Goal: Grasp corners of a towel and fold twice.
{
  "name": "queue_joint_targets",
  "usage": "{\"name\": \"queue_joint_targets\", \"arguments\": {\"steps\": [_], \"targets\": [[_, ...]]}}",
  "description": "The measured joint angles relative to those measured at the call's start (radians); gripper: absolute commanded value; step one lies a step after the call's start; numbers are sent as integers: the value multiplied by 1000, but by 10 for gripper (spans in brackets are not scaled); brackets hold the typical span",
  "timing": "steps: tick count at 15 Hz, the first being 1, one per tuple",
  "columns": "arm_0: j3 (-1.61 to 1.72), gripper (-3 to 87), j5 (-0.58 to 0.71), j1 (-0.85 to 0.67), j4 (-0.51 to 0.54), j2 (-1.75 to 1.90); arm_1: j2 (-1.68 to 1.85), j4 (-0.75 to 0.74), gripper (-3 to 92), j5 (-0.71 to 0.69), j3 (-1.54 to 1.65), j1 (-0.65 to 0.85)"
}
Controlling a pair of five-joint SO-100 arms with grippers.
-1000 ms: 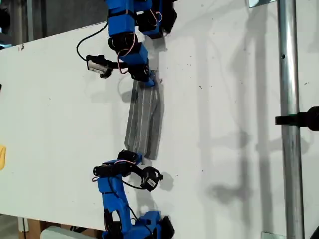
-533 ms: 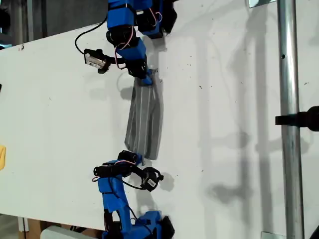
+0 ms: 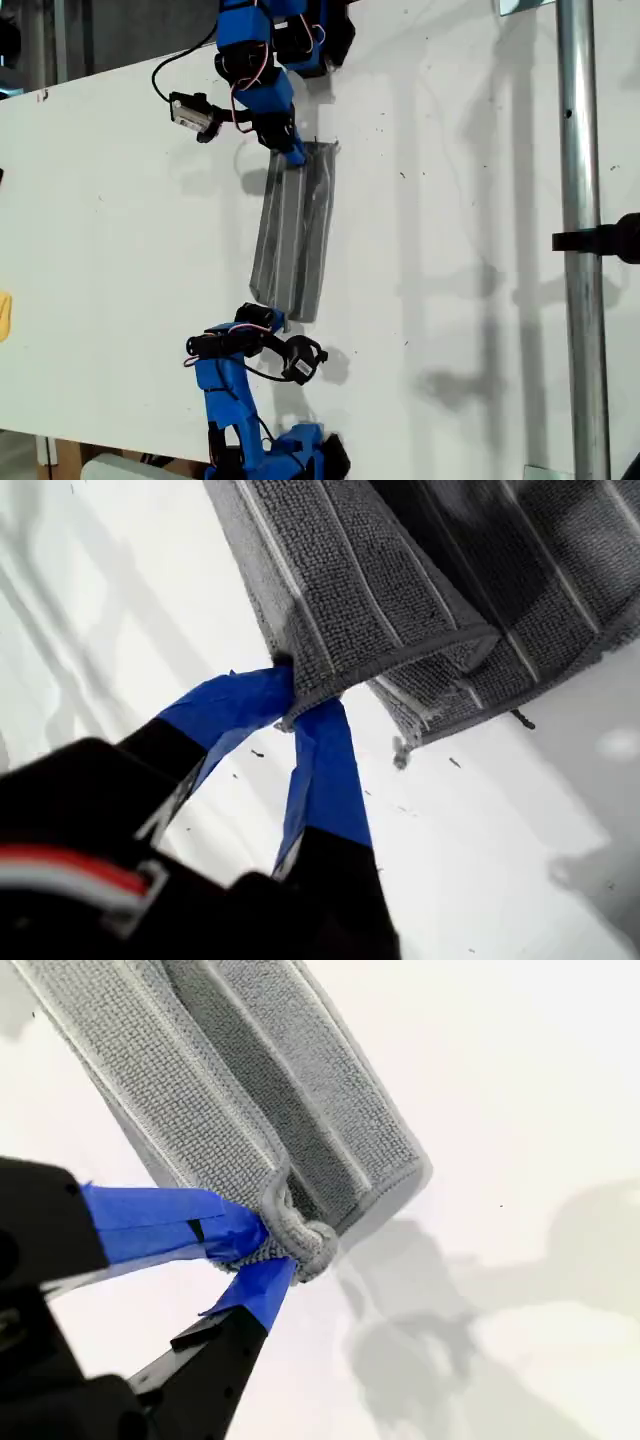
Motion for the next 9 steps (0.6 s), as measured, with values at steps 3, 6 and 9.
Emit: {"name": "queue_joint_targets", "arguments": {"steps": [3, 6, 9], "targets": [[-3, -28, 61, -23, 0, 0, -9, -11, -3, -74, 0, 97], [-132, -28, 204, -110, 14, -37, 31, 21, -3, -201, 0, 265], [-275, -26, 307, -198, 25, -55, 110, 114, -3, -307, -9, 426]]}}
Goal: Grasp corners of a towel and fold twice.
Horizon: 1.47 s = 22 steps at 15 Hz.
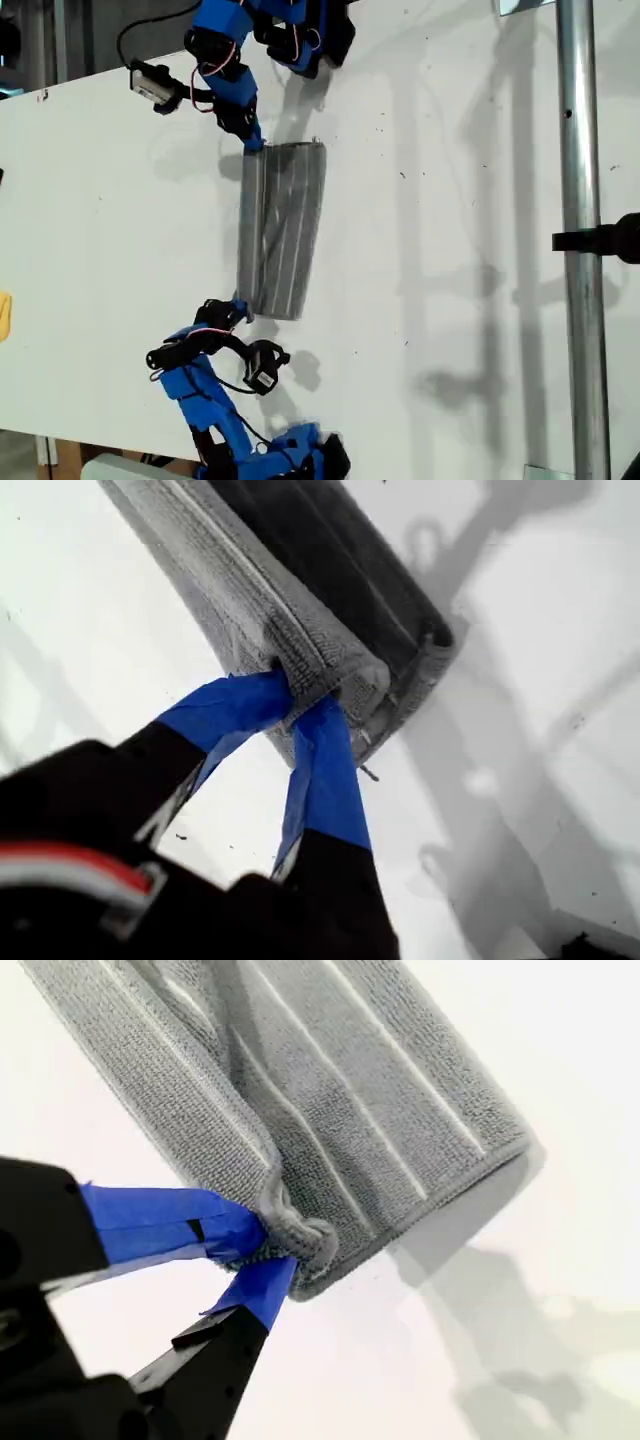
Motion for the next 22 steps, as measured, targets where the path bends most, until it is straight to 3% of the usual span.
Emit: {"name": "queue_joint_targets", "arguments": {"steps": [4, 6, 13, 18, 22], "targets": [[-46, -20, 28, -34, 0, -55, 6, 41, -3, -98, -100, 110], [-46, -8, 20, -38, 0, -74, -37, 37, -3, -101, -143, 94], [-44, 48, -127, 54, 0, -160, 92, -86, -3, 296, 183, -336], [6, 65, -210, 110, -63, -298, 164, -153, -3, 348, 339, -336], [6, 273, -183, 71, -78, -371, 0, -253, 7, 268, 339, -218]]}}
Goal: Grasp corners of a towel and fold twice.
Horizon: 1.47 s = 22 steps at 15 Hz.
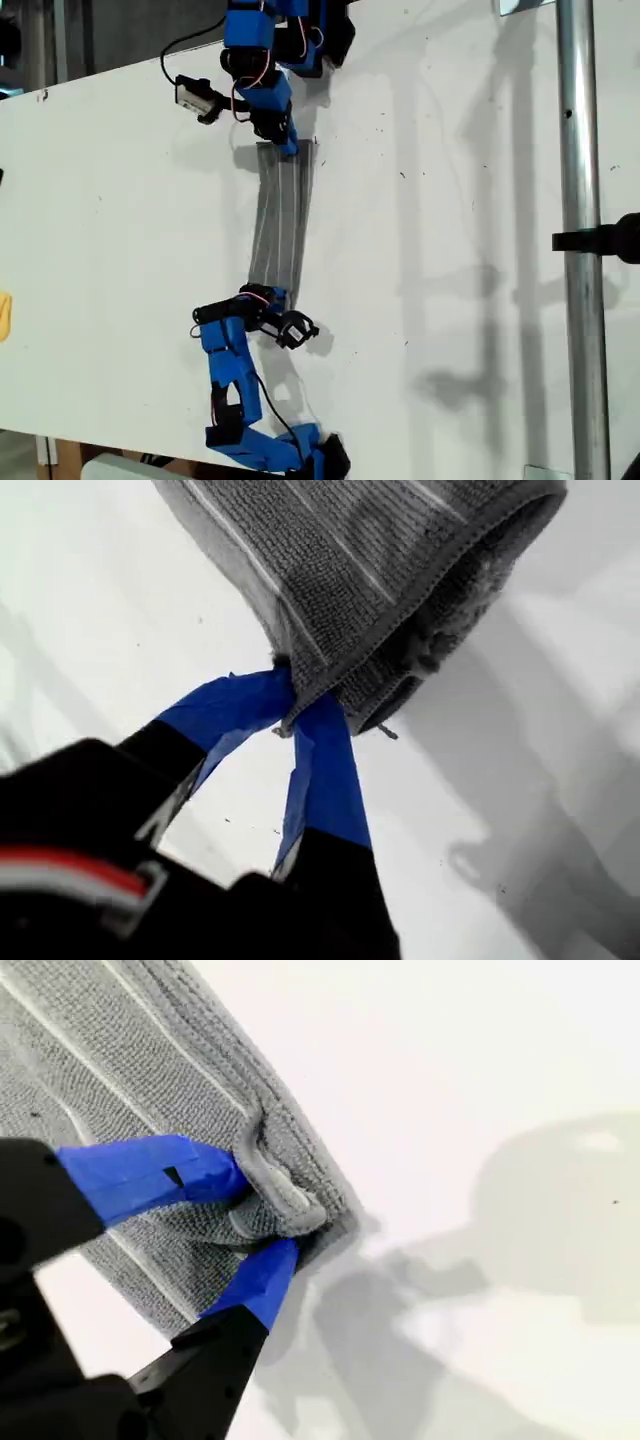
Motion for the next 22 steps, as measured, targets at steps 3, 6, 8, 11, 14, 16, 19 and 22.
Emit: {"name": "queue_joint_targets", "arguments": {"steps": [3, 6, 8, 11, 14, 16, 19, 22], "targets": [[0, 305, 12, -28, 77, 26, -158, -5, 272, 8, -49, 6], [124, 287, -6, -29, 114, 272, -101, 190, 252, 55, -150, -46], [285, 279, -38, -11, 115, 517, 8, 397, 287, 178, -204, -118], [520, 278, -92, 60, 123, 847, 87, 643, 402, 472, -288, -354], [827, 261, -204, 167, 60, 1192, -18, 741, 458, 787, -379, -543], [1066, 263, -298, 261, -15, 1439, -38, 739, 468, 790, -383, -515], [1342, 238, -437, 413, -129, 1651, -49, 649, 471, 581, -295, -301], [1548, 231, -466, 480, -279, 1767, -164, 508, 461, 325, -227, -52]]}}
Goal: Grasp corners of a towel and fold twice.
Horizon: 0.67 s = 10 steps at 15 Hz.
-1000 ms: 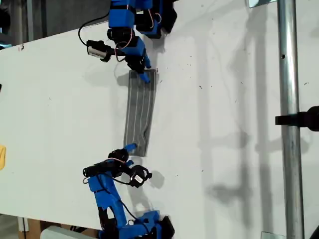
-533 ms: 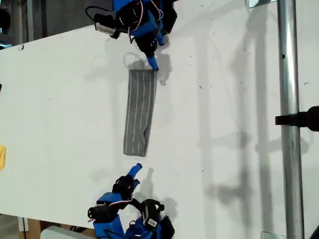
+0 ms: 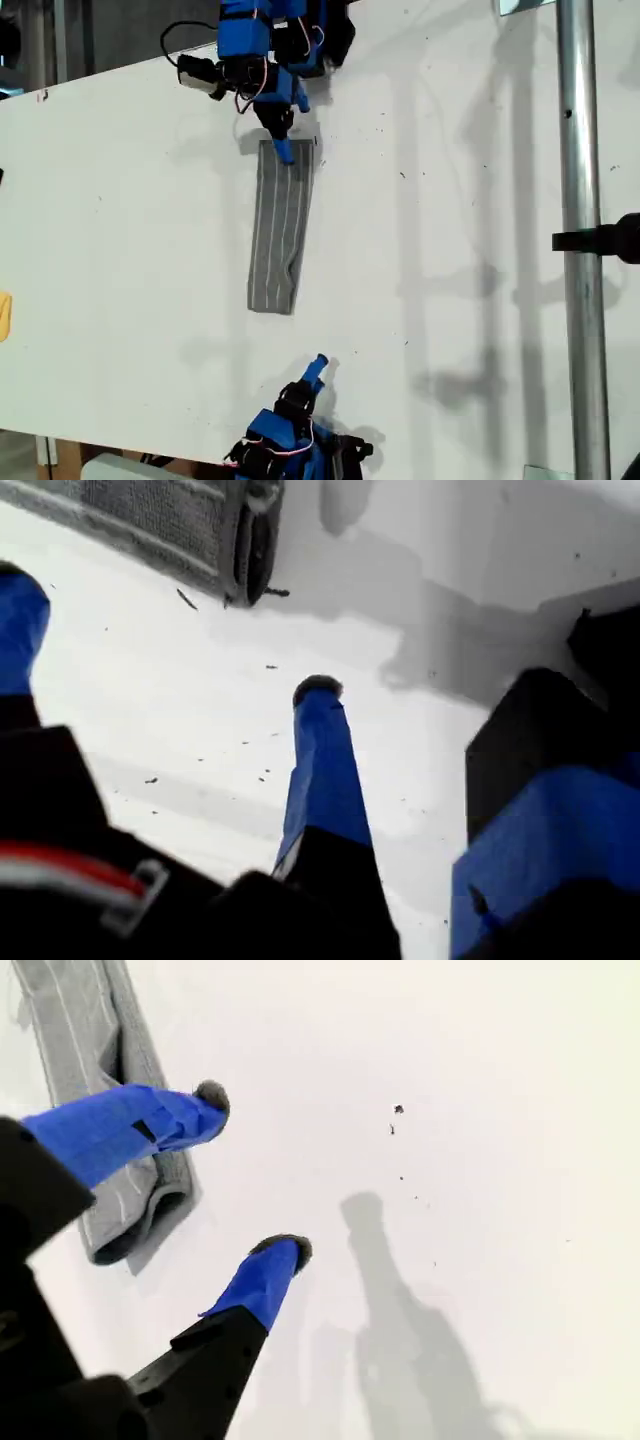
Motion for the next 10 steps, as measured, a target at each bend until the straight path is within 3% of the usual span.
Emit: {"name": "queue_joint_targets", "arguments": {"steps": [3, 5, 6, 8, 10], "targets": [[94, 218, 3, 0, -40, 72, -301, -293, 470, -169, 41, 146], [147, 206, 3, -2, -43, 137, -638, -316, 457, -241, -133, 170], [175, 197, 3, -3, -41, 198, -802, -296, 403, -267, -275, 173], [236, 173, 5, -3, -21, 344, -942, -301, 46, -279, -480, 153], [262, 166, 12, 2, -2, 417, -908, -428, 28, -272, -489, 124]]}}
